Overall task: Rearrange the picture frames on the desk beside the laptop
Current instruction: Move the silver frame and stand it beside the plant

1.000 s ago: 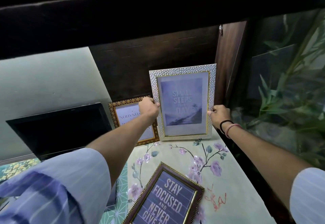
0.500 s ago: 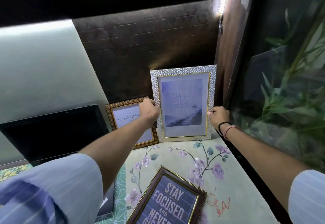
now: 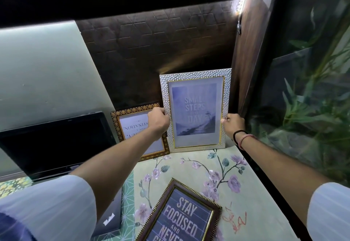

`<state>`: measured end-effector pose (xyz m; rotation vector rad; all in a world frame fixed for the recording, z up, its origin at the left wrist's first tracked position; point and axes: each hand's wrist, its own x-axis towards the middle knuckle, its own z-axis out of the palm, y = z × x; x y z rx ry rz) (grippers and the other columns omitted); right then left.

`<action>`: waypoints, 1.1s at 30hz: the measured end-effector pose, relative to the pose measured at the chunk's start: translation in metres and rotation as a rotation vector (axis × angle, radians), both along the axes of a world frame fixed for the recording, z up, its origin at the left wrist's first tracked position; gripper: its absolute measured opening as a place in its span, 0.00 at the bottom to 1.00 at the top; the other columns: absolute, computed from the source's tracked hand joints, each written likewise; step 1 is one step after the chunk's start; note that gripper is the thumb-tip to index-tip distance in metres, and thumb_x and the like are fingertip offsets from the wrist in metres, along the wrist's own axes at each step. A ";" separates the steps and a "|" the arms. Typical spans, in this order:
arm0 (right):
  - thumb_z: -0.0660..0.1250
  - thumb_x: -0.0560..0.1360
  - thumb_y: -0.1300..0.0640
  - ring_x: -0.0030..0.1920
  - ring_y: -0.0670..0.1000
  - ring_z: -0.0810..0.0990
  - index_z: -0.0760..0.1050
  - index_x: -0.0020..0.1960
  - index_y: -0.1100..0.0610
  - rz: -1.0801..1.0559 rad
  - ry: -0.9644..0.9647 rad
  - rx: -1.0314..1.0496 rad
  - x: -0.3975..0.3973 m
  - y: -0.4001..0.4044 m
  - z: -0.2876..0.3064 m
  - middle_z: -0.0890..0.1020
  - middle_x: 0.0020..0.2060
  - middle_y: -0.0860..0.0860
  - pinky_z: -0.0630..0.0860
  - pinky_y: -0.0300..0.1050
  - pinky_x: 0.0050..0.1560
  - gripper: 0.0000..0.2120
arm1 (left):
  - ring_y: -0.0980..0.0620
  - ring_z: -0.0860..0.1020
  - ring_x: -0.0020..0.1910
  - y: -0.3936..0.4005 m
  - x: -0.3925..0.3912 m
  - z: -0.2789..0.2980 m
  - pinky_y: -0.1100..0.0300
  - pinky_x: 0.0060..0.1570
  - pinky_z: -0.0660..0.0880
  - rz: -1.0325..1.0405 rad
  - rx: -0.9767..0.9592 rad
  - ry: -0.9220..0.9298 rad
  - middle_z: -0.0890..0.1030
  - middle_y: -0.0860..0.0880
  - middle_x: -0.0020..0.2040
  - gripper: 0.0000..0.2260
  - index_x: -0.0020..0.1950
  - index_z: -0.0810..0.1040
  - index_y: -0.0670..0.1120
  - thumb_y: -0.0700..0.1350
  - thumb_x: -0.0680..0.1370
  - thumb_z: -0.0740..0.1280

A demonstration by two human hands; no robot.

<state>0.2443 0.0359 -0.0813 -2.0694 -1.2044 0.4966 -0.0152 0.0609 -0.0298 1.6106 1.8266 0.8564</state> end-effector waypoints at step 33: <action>0.66 0.74 0.58 0.62 0.65 0.77 0.76 0.61 0.65 0.182 0.166 -0.308 -0.084 -0.103 -0.021 0.80 0.60 0.65 0.73 0.48 0.58 0.17 | 0.47 0.74 0.38 -0.137 -0.047 -0.071 0.57 0.39 0.67 0.098 -0.366 -0.117 0.79 0.45 0.39 0.07 0.37 0.76 0.46 0.35 0.69 0.69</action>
